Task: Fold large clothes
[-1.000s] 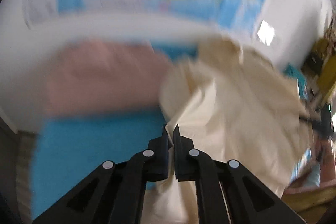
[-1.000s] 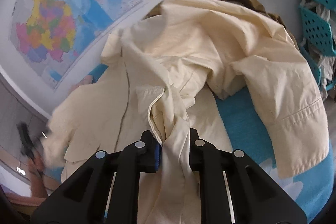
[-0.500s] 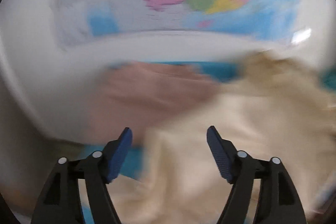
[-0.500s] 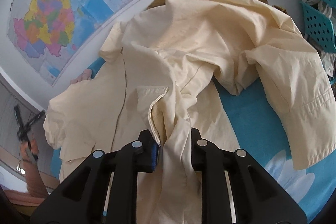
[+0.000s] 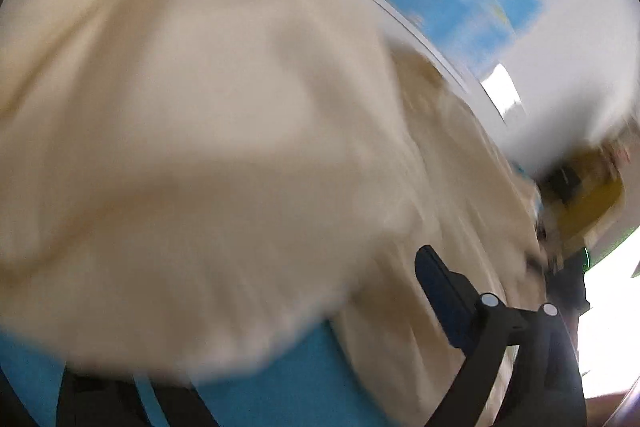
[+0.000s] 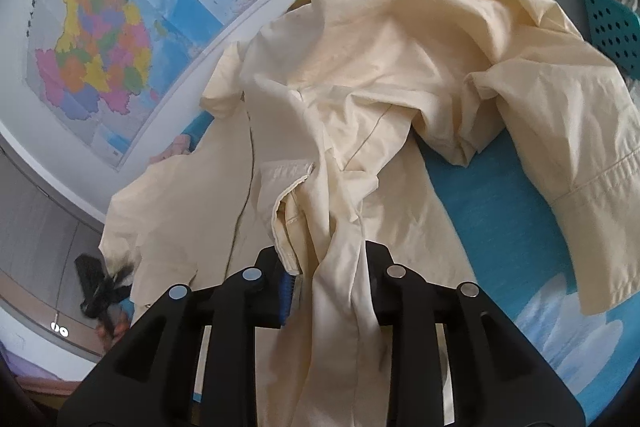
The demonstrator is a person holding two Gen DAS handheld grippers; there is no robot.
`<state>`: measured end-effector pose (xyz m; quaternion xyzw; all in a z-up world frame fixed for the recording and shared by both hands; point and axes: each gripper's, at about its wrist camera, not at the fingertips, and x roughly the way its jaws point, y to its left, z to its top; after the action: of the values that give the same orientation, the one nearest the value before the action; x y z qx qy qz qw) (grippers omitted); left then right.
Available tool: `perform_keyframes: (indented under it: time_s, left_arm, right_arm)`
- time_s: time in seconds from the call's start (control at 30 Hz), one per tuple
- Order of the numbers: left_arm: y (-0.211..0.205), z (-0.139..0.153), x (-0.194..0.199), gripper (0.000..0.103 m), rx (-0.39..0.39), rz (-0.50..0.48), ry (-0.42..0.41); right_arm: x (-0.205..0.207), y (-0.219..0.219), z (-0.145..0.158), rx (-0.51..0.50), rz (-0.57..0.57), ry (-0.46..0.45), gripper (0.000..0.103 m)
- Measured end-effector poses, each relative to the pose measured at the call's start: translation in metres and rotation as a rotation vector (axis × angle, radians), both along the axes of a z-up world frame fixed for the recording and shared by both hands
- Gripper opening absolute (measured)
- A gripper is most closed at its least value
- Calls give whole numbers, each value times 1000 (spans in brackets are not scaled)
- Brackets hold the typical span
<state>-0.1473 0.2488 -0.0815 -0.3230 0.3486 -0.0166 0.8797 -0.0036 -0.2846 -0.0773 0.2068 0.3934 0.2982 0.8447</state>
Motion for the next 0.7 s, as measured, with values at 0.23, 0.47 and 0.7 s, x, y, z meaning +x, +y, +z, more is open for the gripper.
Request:
perform_keyframes:
  time_s: [0.23,0.47,0.7]
  left_arm:
    - [28,70,2,6,44,89,-106]
    - [18,102,2,45,324,72,39]
    - [-51,42,-61,85,316,-240,7]
  right_arm:
    - [-23,22,25,57,106,-54,13]
    - [-4,39,17,6,84,-57,13]
    - [10,24,-18,75,67,55,47]
